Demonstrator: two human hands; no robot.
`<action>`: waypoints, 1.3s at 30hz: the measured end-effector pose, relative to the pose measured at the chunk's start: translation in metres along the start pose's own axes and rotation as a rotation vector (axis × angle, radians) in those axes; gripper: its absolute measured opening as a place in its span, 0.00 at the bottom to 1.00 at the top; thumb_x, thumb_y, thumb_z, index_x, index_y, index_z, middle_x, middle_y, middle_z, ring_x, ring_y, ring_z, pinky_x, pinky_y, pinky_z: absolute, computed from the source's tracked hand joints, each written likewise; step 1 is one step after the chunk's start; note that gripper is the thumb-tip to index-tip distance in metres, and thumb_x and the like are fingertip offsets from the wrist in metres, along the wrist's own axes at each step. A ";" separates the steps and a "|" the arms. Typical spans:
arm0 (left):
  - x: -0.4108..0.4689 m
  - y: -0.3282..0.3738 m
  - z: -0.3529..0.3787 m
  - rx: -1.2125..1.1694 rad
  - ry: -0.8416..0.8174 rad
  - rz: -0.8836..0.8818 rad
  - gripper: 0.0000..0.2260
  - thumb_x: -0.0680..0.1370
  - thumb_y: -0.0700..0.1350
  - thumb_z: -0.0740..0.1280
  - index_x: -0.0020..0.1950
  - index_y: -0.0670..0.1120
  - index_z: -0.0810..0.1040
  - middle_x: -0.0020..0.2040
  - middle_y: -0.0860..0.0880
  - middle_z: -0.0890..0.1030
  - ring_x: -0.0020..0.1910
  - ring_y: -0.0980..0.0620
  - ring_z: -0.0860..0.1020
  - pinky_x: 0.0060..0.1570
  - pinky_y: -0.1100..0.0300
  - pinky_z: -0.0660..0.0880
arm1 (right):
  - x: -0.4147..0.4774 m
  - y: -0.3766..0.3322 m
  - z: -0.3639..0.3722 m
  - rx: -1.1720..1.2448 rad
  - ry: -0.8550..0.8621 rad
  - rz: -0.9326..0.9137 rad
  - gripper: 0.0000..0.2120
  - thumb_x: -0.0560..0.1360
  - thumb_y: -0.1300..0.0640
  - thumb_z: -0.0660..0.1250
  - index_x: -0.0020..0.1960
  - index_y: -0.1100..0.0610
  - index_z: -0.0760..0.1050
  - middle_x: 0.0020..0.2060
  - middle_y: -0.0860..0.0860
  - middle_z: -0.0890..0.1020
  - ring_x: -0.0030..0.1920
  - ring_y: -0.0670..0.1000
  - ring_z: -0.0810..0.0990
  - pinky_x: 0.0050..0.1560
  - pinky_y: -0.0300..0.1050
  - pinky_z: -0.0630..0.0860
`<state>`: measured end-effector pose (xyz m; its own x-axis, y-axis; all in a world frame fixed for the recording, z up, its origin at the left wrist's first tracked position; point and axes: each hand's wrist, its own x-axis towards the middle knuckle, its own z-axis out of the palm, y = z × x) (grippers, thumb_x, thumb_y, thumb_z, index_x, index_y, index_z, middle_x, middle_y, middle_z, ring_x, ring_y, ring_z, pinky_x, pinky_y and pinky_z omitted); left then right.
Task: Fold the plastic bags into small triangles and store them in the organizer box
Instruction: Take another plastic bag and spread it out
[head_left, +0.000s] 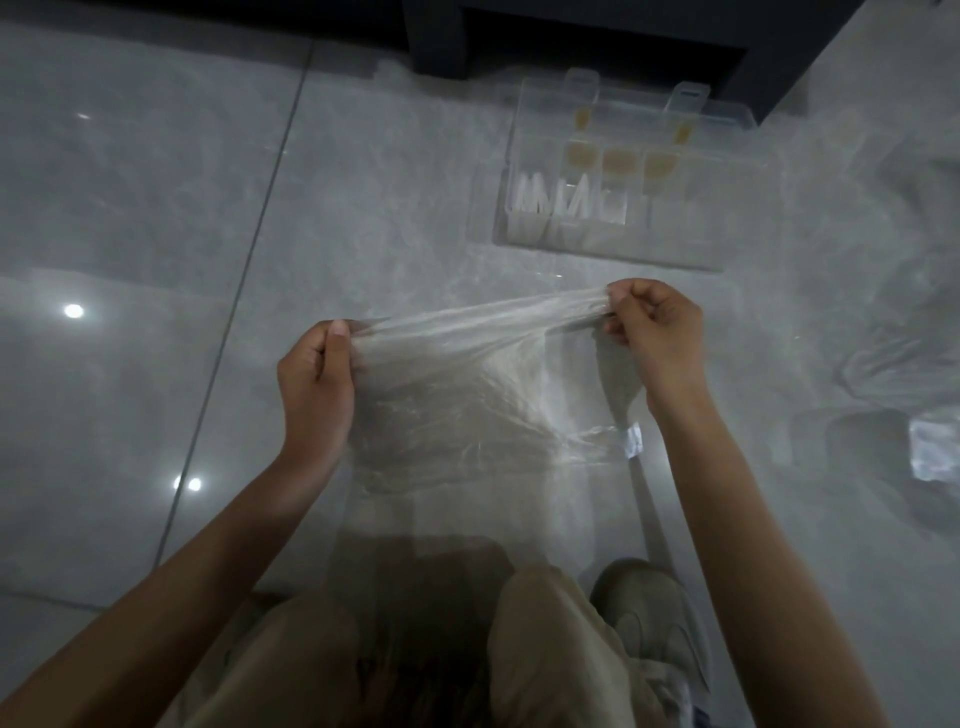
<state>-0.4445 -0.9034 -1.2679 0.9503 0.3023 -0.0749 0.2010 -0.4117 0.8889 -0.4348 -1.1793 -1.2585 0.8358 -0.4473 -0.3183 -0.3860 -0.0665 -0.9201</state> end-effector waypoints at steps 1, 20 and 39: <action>0.000 0.000 0.000 0.003 -0.005 0.000 0.13 0.83 0.41 0.56 0.47 0.44 0.80 0.37 0.52 0.78 0.36 0.65 0.75 0.40 0.69 0.70 | 0.001 0.000 0.001 0.009 -0.003 0.013 0.07 0.78 0.65 0.64 0.44 0.57 0.78 0.25 0.43 0.79 0.27 0.40 0.77 0.33 0.32 0.74; -0.001 0.000 -0.002 0.005 -0.014 0.001 0.12 0.83 0.40 0.57 0.45 0.43 0.79 0.37 0.55 0.77 0.35 0.68 0.74 0.38 0.71 0.69 | 0.006 0.008 0.001 -0.084 -0.108 -0.036 0.13 0.81 0.68 0.55 0.47 0.58 0.77 0.29 0.54 0.77 0.27 0.44 0.78 0.33 0.36 0.78; -0.006 -0.045 -0.007 0.974 -0.441 0.576 0.28 0.82 0.56 0.50 0.78 0.41 0.59 0.78 0.43 0.59 0.77 0.50 0.56 0.75 0.45 0.50 | -0.063 0.046 0.115 -1.164 -0.442 -0.767 0.26 0.78 0.49 0.50 0.73 0.55 0.68 0.72 0.53 0.69 0.71 0.53 0.69 0.73 0.52 0.59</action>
<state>-0.4611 -0.8809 -1.3039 0.9207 -0.3781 -0.0970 -0.3628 -0.9205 0.1450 -0.4600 -1.0513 -1.3070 0.9438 0.3192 -0.0855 0.2880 -0.9214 -0.2608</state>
